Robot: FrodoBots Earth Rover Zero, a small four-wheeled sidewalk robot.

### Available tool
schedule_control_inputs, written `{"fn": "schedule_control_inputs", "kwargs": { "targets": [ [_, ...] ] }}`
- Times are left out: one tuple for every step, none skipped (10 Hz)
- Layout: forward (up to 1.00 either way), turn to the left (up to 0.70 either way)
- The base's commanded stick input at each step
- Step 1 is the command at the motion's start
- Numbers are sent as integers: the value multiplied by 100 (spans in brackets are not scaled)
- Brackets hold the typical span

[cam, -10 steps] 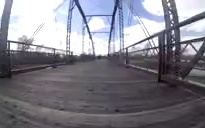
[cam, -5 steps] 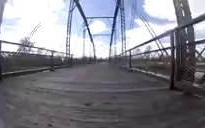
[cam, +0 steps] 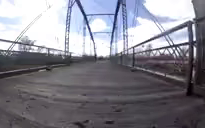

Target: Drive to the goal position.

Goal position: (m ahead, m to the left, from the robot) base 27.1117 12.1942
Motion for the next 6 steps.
{"fn": "schedule_control_inputs", "kwargs": {
  "targets": [
    [100, -27],
    [100, 0],
    [100, 0],
    [100, 0],
    [100, 0],
    [100, 0]
  ]
}}
